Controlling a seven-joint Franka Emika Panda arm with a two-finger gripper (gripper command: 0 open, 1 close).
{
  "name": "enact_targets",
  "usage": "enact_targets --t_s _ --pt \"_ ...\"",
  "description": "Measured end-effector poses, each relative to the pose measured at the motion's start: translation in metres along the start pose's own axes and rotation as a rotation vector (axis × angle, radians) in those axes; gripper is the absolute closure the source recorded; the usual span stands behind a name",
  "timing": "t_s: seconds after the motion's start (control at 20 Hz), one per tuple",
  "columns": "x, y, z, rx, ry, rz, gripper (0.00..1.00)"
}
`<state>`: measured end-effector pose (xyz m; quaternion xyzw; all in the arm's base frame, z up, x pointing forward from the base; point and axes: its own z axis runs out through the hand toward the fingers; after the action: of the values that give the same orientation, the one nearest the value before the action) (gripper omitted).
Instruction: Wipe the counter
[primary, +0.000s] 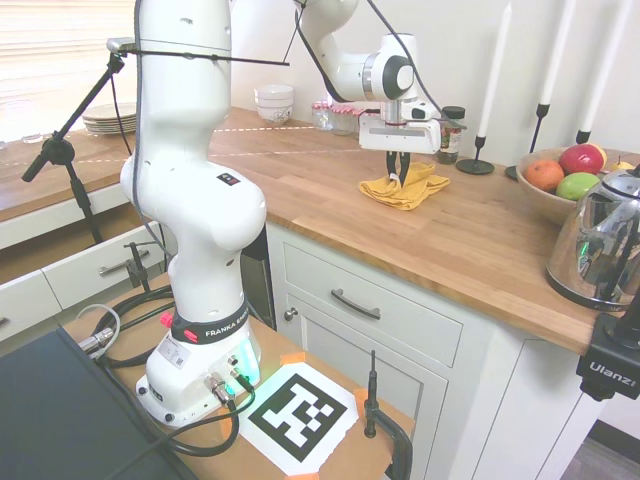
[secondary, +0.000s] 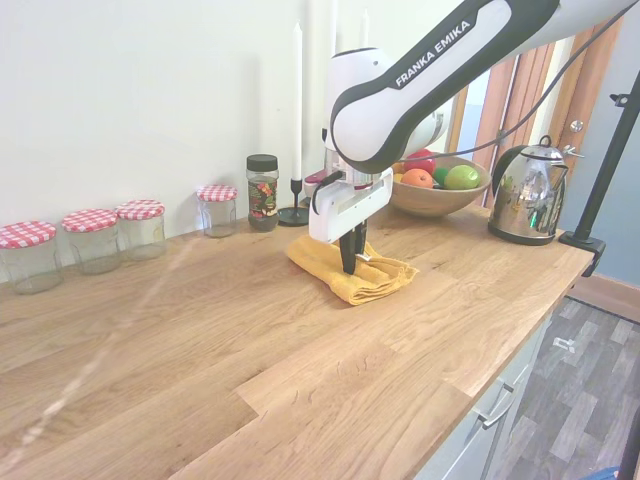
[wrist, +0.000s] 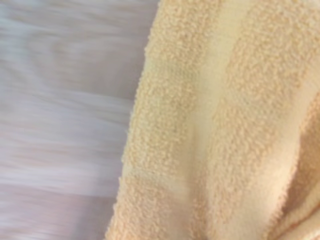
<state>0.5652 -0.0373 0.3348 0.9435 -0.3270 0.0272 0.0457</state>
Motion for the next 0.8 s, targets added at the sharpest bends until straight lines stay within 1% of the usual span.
enact_targets --t_s 0.3,0.5,0.8 --pt "0.023 0.043 0.008 0.044 -0.018 0.033 1.0" --pt "0.042 0.083 0.013 0.067 -0.025 0.065 1.0" --pt "0.064 0.142 0.02 0.083 -0.03 0.112 1.0"
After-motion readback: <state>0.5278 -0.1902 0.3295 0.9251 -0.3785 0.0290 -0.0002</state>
